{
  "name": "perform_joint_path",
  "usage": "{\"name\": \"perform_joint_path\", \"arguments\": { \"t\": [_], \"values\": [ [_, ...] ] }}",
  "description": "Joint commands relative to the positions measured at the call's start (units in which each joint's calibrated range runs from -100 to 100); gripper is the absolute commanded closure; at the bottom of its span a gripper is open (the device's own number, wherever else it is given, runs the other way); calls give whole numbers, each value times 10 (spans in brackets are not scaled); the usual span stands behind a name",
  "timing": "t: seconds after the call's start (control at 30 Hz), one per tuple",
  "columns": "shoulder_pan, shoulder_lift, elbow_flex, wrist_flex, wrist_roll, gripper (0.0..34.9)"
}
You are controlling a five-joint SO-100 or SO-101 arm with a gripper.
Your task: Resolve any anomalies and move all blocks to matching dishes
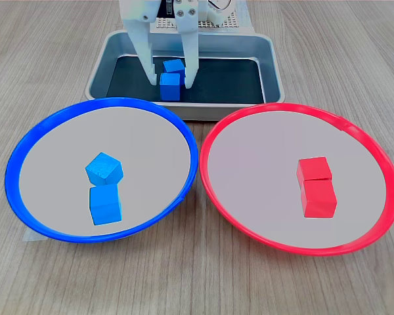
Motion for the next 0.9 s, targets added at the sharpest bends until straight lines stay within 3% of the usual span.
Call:
{"name": "perform_joint_path", "arguments": {
  "t": [0.0,0.13,0.3,0.43,0.67,0.77,0.87],
  "values": [
    [0,1,16,-28,11,192],
    [2,7,33,-59,15,221],
    [-2,19,28,-70,9,346],
    [-8,8,-22,-2,-8,346],
    [-47,37,-275,212,-110,347],
    [-42,98,-406,245,-146,347],
    [-25,167,-494,224,-155,347]
  ]
}}
